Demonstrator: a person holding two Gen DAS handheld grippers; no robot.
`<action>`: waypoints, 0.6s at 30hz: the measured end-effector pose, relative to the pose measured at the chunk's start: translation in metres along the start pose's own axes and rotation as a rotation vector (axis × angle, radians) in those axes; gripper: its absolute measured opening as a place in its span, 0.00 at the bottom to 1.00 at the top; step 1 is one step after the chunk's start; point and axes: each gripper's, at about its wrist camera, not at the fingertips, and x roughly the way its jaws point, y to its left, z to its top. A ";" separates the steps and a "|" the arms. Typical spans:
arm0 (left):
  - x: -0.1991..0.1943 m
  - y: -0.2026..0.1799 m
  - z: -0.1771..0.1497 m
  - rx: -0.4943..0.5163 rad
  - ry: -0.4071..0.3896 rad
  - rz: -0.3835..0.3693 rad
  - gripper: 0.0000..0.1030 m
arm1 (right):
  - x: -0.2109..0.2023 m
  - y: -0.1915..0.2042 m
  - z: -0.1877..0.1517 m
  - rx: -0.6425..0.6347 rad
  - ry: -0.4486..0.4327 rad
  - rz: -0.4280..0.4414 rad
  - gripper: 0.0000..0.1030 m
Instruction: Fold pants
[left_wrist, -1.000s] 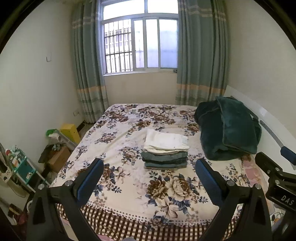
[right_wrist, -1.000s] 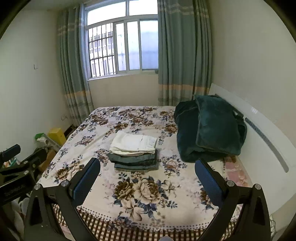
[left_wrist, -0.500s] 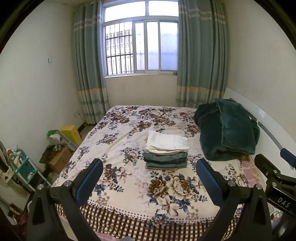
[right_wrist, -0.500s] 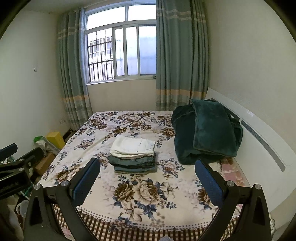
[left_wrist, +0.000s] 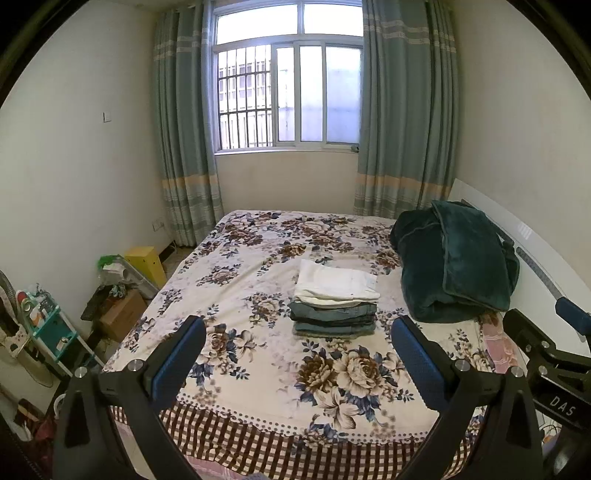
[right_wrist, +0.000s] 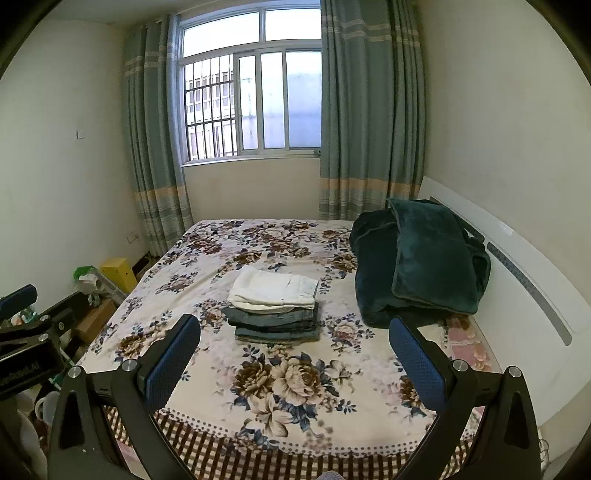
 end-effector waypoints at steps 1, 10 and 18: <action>0.000 0.000 0.000 -0.001 -0.001 0.004 1.00 | 0.000 0.000 -0.001 -0.002 0.001 0.004 1.00; -0.009 -0.001 -0.001 -0.021 -0.006 0.017 1.00 | -0.001 0.001 0.000 -0.003 -0.001 0.013 1.00; -0.008 -0.001 0.000 -0.022 -0.006 0.018 1.00 | -0.001 0.000 0.000 -0.005 -0.002 0.015 1.00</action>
